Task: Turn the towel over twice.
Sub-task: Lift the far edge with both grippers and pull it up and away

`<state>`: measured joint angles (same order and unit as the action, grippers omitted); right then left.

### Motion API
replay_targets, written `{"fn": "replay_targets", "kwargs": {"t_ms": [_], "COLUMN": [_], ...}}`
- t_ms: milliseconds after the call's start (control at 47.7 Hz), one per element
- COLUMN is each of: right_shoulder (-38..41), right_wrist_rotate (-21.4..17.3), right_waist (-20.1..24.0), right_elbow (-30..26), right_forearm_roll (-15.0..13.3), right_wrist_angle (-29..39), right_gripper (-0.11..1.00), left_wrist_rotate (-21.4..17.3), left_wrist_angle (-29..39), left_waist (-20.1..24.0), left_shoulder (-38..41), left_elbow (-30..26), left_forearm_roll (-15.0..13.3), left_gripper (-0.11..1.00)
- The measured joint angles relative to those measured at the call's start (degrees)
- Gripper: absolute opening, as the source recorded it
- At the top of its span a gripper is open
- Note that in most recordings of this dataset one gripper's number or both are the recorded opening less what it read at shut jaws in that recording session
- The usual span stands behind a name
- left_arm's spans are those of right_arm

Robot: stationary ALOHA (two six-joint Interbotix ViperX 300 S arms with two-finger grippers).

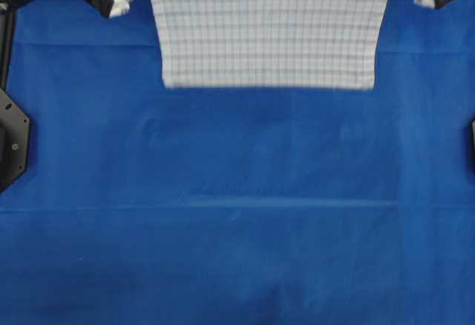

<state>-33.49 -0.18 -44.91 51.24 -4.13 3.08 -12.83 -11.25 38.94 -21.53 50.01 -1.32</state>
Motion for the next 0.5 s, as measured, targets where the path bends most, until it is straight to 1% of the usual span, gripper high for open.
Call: {"fn": "replay_targets", "kwargs": {"t_ms": [272, 503], "right_shoulder": [-5.98, -8.17], "right_wrist_rotate": [0.00, 0.00], "right_waist": [-0.09, 0.35], "right_elbow": [-3.60, -3.78], "right_forearm_roll": [-0.18, -0.18], "right_wrist_angle": [2.99, 4.13], "right_gripper": [0.03, 0.03], "left_wrist_rotate": [0.09, 0.09], "left_wrist_angle": [2.81, 4.31], "left_waist": [-0.35, -1.67], "left_shoulder": [-6.24, -8.61], "left_elbow": [-3.34, -3.78], "left_forearm_roll": [0.00, 0.00], "left_gripper": [0.04, 0.04]}}
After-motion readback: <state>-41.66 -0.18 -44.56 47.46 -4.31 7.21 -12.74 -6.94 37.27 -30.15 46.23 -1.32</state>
